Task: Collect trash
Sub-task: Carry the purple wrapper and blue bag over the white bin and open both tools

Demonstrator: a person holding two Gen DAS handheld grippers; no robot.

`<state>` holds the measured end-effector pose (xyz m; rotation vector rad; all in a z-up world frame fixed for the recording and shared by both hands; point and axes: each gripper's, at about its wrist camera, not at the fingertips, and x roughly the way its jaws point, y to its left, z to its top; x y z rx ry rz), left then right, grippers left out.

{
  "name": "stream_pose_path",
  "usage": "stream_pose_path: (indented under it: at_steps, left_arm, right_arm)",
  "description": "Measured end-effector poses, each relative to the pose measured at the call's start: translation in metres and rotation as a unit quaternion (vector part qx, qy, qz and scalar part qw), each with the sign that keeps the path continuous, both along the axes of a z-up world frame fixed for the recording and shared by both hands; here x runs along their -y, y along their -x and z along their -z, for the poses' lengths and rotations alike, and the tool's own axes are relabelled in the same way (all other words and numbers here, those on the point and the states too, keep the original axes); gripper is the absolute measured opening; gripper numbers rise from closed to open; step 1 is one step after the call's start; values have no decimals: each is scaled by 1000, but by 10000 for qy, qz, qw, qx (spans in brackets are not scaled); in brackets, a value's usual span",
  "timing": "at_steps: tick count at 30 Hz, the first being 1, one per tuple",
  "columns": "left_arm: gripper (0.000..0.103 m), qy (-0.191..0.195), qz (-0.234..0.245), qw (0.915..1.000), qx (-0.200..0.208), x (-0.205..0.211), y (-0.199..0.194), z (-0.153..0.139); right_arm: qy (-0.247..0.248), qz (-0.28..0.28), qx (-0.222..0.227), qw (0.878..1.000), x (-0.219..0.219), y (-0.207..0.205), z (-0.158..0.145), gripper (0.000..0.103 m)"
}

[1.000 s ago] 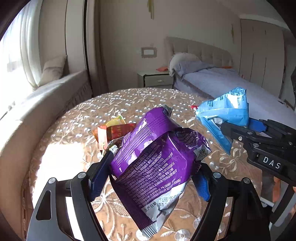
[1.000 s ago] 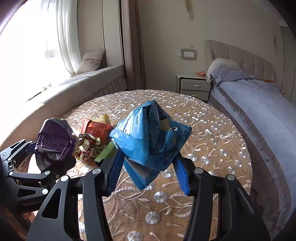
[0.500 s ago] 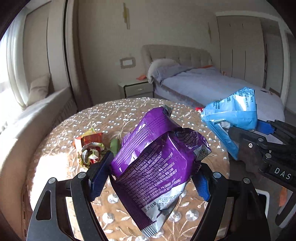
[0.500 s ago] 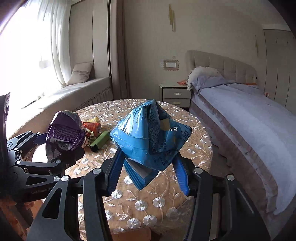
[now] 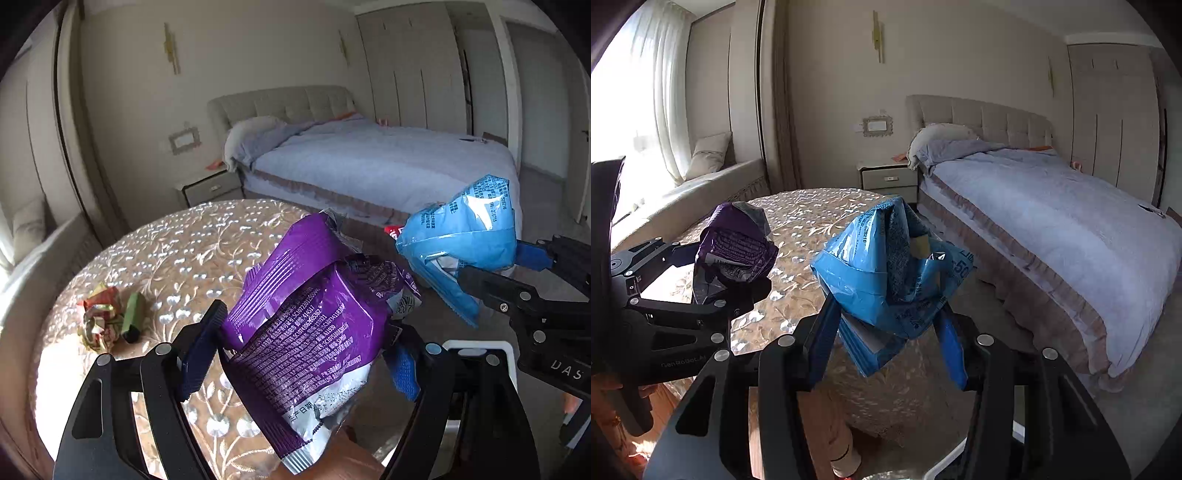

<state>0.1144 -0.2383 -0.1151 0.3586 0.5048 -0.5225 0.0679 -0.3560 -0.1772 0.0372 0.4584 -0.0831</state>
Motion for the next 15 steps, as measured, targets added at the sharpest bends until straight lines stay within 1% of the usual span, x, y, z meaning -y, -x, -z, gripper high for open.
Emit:
stream_pose_path:
  at_steps: [4, 8, 12, 15]
  left_arm:
    - [77, -272, 564, 9980, -77, 40, 18, 22]
    - [77, -544, 1147, 9917, -212, 80, 30, 48]
    - [77, -821, 1821, 9793, -329, 113, 41, 78]
    - [77, -1028, 2336, 9651, -582, 139, 46, 104]
  right_arm:
    - [-27, 433, -293, 9986, 26, 28, 23, 52]
    - [-90, 811, -561, 9951, 55, 53, 49, 52]
    - [-16, 1236, -903, 9882, 83, 70, 79, 52]
    - [178, 1384, -1237, 9825, 100, 82, 103, 52]
